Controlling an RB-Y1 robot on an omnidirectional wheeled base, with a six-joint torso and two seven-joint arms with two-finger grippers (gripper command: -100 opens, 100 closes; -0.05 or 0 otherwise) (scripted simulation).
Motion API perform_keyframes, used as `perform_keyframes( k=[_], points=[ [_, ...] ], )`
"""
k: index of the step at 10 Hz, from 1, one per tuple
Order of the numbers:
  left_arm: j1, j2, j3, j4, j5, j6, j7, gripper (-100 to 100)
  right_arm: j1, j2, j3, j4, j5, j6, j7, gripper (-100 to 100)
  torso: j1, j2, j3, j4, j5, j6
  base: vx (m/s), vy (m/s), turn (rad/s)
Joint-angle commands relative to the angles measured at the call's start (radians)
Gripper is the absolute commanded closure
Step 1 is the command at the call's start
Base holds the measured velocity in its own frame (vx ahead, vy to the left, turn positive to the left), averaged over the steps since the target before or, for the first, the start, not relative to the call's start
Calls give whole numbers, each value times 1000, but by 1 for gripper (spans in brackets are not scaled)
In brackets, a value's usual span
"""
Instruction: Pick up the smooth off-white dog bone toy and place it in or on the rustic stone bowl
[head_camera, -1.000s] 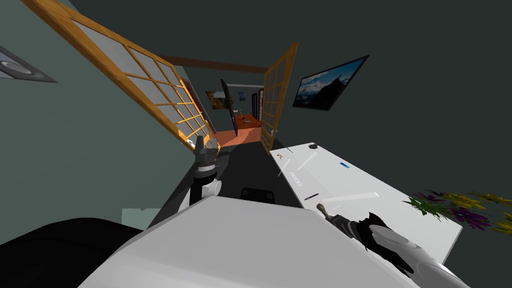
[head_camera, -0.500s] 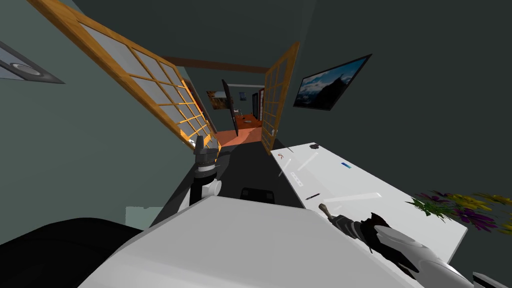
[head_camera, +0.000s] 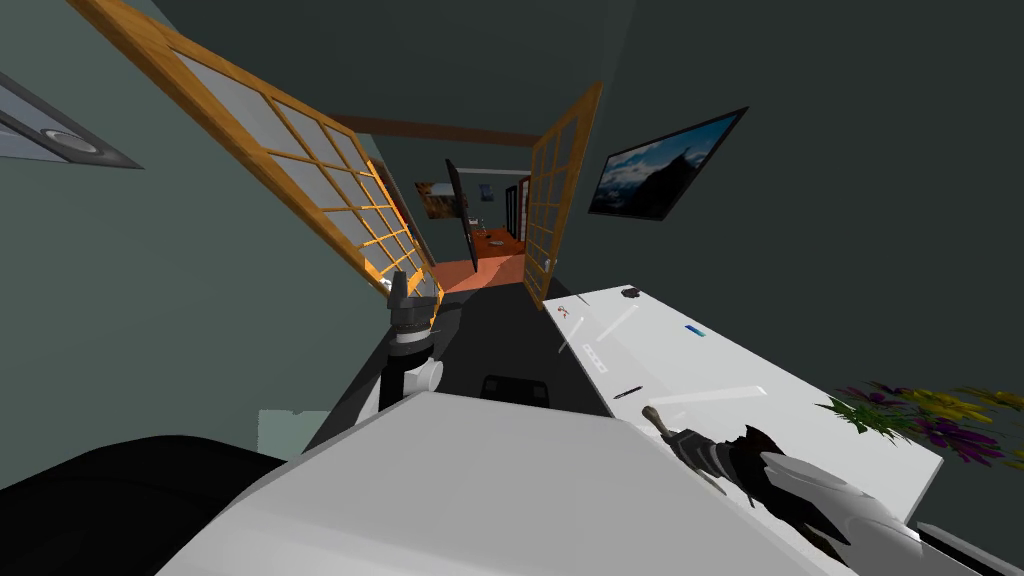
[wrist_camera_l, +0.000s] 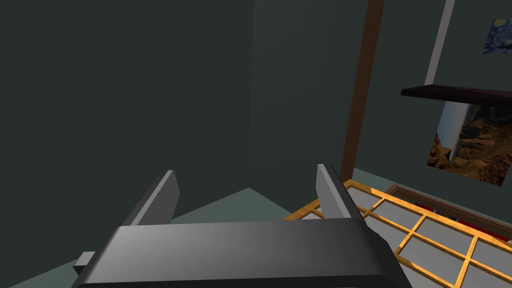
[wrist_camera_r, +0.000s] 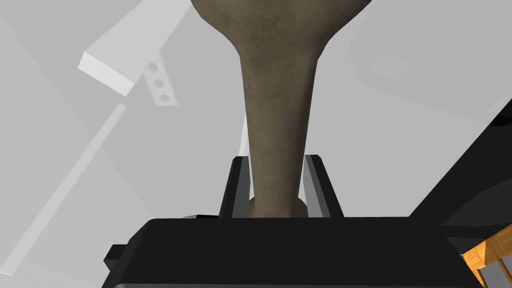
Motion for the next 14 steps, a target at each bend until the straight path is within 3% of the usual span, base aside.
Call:
perform_keyframes(
  k=[1,3,4,5,6,8,9,11,12,13,14],
  points=[
    [0,0,0,0,0,0,0,0,-27,-2,39,50,-50,-24,40,100,0,0,0,0,0,0,-16,23,21],
    [0,0,0,0,0,0,0,0,-31,3,33,61,-51,-33,41,100,1,0,0,0,0,0,-6,12,5],
    [0,0,0,0,0,0,0,0,-29,1,34,57,-53,-30,41,0,0,0,0,0,0,0,0,0,0],
    [0,0,0,0,0,0,0,0,-39,-46,25,58,-50,-37,55,100,-1,0,0,0,0,0,-12,87,6],
    [0,0,0,0,0,0,0,0,-39,-46,25,8,-50,-37,55,100,4,0,0,0,2,-1,-14,118,-12],
    [0,0,0,0,0,0,0,0,-39,-46,25,58,-50,-37,55,100,6,0,0,0,2,-1,0,54,12],
    [0,0,0,0,0,0,0,0,-39,-46,25,58,-50,-37,55,100,3,0,0,0,2,0,1,-8,-15],
    [0,0,0,0,0,0,0,0,-49,-98,19,50,-37,-44,87,100,4,0,0,0,2,-1,7,87,26],
    [0,0,0,0,0,0,0,0,-49,-98,19,10,-37,-44,87,100,8,-1,0,0,3,-2,10,102,7],
    [0,0,0,0,0,0,0,0,-49,-98,19,3,-37,-44,87,100,9,-2,-1,0,2,-3,-7,62,13],
    [0,0,0,0,0,0,0,0,-49,-98,19,35,-37,-44,87,100,6,-1,0,0,2,-2,0,18,13]
  ],
)
